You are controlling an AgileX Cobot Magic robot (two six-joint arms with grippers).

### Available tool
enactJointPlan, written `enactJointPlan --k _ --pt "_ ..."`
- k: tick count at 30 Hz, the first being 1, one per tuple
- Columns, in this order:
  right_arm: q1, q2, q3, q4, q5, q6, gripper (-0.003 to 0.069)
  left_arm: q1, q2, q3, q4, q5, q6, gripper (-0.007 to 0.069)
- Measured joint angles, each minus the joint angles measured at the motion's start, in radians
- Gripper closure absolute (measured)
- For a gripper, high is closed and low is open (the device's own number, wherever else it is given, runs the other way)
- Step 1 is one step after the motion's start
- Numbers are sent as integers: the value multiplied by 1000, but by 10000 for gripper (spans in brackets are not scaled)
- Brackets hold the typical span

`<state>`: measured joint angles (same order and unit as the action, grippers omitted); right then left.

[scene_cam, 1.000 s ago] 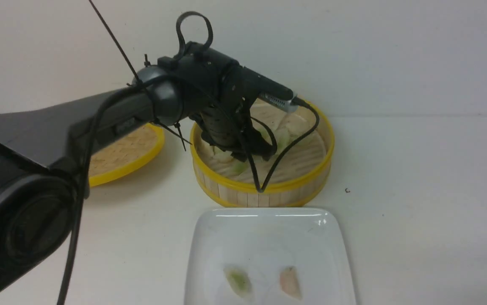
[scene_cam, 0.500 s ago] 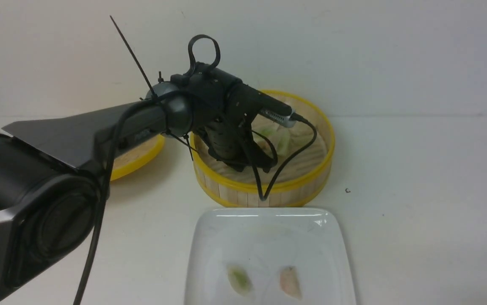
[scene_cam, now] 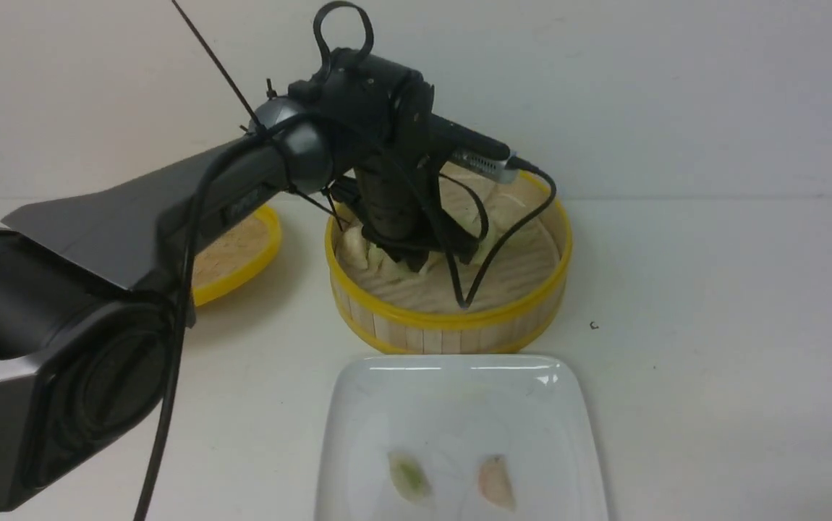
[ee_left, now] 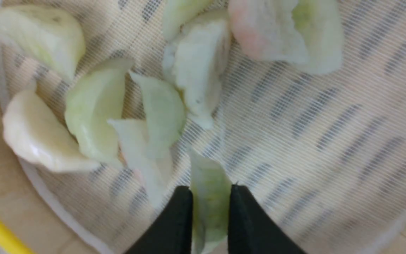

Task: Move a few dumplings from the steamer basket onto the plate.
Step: Use the left arm to put the dumpling into the plate

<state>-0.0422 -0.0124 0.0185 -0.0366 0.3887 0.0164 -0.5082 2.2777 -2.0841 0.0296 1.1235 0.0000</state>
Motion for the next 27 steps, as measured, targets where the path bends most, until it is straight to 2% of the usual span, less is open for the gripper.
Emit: enactJointPlan --k 3,8,13,18,24,27 --pt "0 0 0 0 0 0 673 0 -16 -41 -60 79 28 523" --pt "0 0 0 0 0 0 673 -2 -102 -26 -163 104 69 523" --pt "0 0 0 0 0 0 673 -42 -274 179 -197 104 58 523" --pt "0 0 0 0 0 0 673 -97 -310 391 -239 96 40 523" --pt "0 0 0 0 0 0 673 -126 -245 448 -253 47 42 520" --pt "0 0 0 0 0 0 673 -126 -201 448 -253 36 42 442"
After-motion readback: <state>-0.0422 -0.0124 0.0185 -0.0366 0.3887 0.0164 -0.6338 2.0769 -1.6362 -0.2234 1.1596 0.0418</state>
